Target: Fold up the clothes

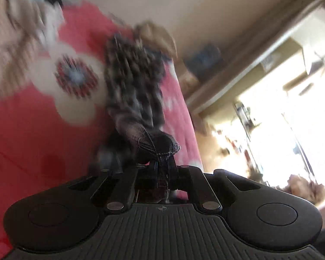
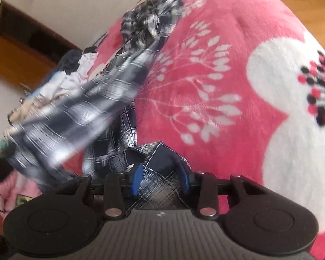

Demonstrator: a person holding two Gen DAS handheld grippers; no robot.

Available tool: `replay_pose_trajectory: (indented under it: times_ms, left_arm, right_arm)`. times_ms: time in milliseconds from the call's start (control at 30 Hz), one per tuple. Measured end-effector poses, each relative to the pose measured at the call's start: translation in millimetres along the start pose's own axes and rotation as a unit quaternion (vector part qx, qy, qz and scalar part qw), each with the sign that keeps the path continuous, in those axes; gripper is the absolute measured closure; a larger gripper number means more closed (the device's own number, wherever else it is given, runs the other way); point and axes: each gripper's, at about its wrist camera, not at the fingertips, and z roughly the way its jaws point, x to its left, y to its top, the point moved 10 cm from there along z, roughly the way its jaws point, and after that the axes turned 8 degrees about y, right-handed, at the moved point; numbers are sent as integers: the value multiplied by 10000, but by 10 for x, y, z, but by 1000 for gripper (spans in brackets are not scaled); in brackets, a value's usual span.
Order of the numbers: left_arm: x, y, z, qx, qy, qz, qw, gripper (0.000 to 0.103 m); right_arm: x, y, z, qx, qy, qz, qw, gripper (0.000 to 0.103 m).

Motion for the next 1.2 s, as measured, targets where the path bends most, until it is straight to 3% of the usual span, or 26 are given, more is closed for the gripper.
replay_pose_trajectory:
  times_ms: [267,400,533,600,667,833,900,967,1000,1033,1067,1133,1200]
  left_arm:
    - [437,522,-434,-838,1005,210,9912,98]
    - [627,888,-761,-1463,1440,228,9784,98]
    - [756,1243,-1018,-2051,1936,412,9585,98]
    - [817,1263,-899,-1888,2188,615,9554,97]
    - [864,1113,-655,-1440,2464,837,9548,96]
    - [1104,369,182,-133,2691,918,9586,95]
    - [1319,79,482,264,2981,918,9497,92]
    - [1444,-97,607,305,3299,1079,9373,91]
    - [1453,-142,630,260,3359,1143,9346,84]
    - [1397,-150,618,234,3296,1165,9366,68]
    - [1345,-164,605,215,3229,1177,9388,59]
    - [1279,-220,552,240,3123,1164,9425,31]
    - [1242,-268,463,303,3168,1250,9397,27]
  right_arm:
    - [87,-54,36,63,-332,-556,9979,65]
    - [102,-70,77,102,-409,-724,9965,65]
    - [74,-53,79,106,-356,-586,9976,65]
    - [71,-56,75,111,-338,-579,9977,65]
    - [66,-60,81,107,-317,-579,9978,65]
    - [47,-54,73,109,-245,-454,9986,65]
    - [43,-57,59,121,-229,-429,9987,65]
    - [45,-52,62,143,-219,-424,9988,65]
    - [45,-51,60,158,-217,-420,9988,65]
    - [47,-50,59,179,-217,-419,9987,65]
    - [48,-49,58,201,-223,-429,9986,65]
    - [47,-45,88,237,-237,-446,9984,64]
    - [47,-40,103,247,-226,-423,9985,62]
